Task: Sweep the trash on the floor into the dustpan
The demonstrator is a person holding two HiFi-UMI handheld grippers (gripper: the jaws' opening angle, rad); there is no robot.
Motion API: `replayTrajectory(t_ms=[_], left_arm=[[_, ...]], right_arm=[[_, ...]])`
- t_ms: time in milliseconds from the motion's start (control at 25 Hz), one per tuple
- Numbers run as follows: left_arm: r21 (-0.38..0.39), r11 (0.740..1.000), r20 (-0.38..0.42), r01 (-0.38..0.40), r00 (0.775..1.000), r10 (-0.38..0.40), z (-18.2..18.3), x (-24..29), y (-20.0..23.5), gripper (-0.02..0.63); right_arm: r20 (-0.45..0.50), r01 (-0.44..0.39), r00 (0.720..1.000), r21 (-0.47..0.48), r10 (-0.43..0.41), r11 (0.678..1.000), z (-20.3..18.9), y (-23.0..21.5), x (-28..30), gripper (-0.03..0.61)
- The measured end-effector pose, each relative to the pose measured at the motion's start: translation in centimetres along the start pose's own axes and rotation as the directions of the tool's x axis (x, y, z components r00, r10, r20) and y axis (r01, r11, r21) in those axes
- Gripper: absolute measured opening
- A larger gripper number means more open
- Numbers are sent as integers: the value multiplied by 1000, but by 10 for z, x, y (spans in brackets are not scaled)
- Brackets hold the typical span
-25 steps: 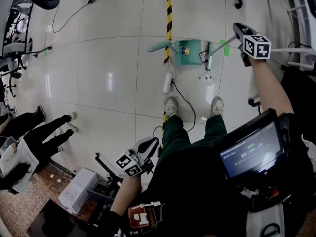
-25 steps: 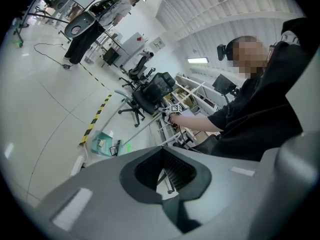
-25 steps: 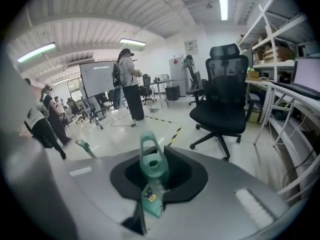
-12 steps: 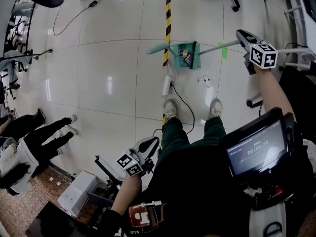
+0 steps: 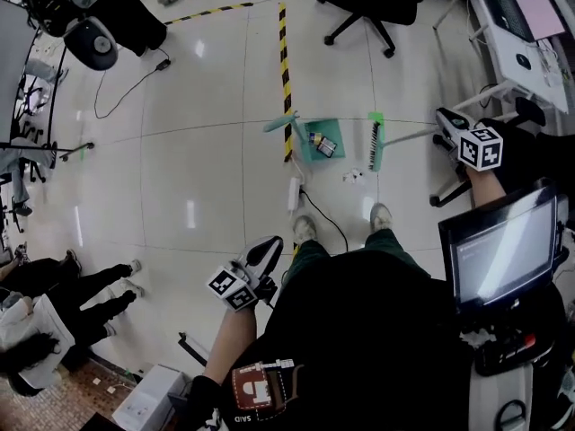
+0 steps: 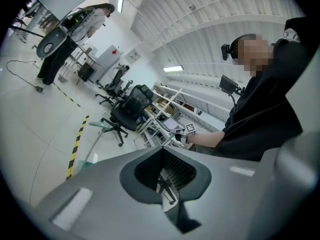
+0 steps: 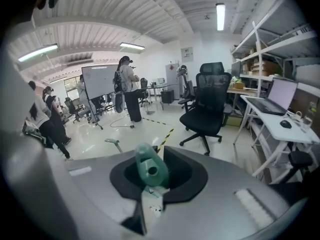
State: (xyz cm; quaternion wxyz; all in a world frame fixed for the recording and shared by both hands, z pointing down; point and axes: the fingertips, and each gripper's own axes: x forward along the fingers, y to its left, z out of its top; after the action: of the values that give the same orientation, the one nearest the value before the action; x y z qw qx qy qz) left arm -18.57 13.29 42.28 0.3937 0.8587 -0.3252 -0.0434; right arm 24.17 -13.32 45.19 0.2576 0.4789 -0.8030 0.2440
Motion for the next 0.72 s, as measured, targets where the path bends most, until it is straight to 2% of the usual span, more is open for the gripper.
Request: replayTrajectory(t_ms=[160, 320, 440, 600, 720], left_arm=[[77, 986, -59, 146, 988, -141, 23, 3, -5, -3], [132, 968, -93, 212, 975, -201, 19, 6, -30, -3], [165, 951, -122, 261, 962, -243, 9, 6, -71, -3], [220, 926, -158, 306, 948, -276, -25, 6, -127, -4], [220, 933, -146, 285, 955, -257, -77, 6, -172, -3]], right_arm=[[42, 113, 993, 18, -114, 993, -10, 10, -81, 35], [68, 161, 984, 41, -163, 986, -46, 24, -160, 35], [87, 173, 980, 80, -180, 982, -83, 36, -218, 35], [124, 161, 977, 99, -172, 982, -131, 52, -291, 35], [129, 121, 983, 102, -133, 987, -191, 63, -337, 35]])
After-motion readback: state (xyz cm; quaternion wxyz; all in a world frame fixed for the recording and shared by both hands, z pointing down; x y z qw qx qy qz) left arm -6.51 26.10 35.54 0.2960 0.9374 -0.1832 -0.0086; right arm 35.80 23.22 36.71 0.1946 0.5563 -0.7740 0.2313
